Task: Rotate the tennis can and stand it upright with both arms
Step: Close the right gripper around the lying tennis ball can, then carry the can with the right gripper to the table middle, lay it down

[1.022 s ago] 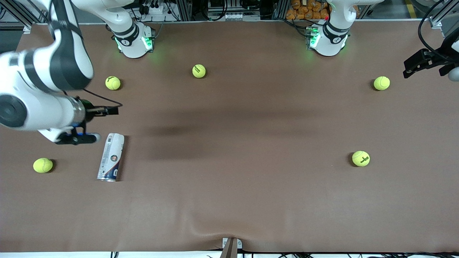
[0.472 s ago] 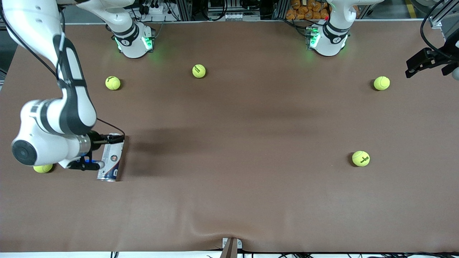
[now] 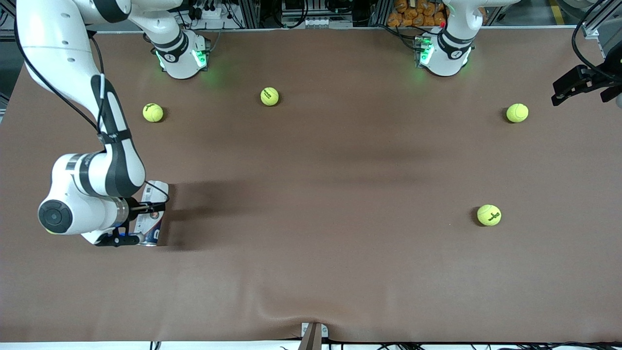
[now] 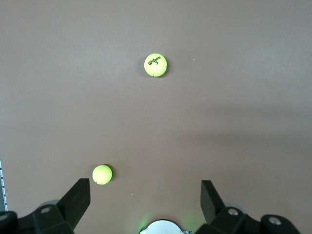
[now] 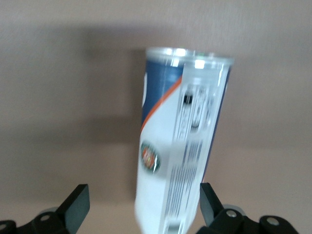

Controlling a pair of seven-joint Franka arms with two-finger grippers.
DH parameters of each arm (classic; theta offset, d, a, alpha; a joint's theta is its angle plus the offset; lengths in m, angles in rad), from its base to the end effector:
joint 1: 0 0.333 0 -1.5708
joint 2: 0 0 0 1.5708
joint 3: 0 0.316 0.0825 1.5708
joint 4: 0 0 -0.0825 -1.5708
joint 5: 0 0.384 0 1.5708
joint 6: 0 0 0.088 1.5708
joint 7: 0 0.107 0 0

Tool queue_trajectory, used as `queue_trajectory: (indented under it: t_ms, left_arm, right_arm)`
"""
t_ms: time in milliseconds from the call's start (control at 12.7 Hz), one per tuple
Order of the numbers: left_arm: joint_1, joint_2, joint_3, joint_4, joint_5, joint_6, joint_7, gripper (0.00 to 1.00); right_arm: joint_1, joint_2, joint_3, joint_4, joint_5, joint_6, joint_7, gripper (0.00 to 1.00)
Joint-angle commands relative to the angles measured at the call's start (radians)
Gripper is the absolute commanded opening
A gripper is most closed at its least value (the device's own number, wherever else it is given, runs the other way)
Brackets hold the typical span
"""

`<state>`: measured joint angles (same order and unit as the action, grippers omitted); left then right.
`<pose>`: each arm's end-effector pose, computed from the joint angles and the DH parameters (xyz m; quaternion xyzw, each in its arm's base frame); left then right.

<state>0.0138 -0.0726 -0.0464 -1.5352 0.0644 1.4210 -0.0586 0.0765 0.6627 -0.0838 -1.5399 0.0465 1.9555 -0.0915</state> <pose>0.5156 -0.0102 0.6673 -0.9991 -0.0172 0.0193 0.0345 0.6774 0.0057 0.2470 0.9919 0.0361 -0.1221 0.0003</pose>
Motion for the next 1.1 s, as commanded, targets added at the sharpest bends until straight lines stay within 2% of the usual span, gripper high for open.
queue_trajectory:
  t_ms: [0, 943, 1022]
  left_arm:
    - [0.006, 0.011, -0.010, 0.018, 0.002, -0.008, 0.022, 1.00]
    - [0.005, 0.019, -0.009, 0.029, -0.001, -0.019, 0.030, 1.00]
    - [0.008, 0.031, -0.009, 0.029, -0.003, -0.017, 0.036, 1.00]
  right_arm:
    - [-0.021, 0.005, 0.007, -0.057, -0.023, 0.095, -0.054, 1.00]
    - [-0.038, 0.069, 0.009, -0.075, -0.022, 0.106, -0.057, 1.00]
    - [-0.038, 0.069, 0.009, -0.075, -0.022, 0.111, -0.057, 0.86]
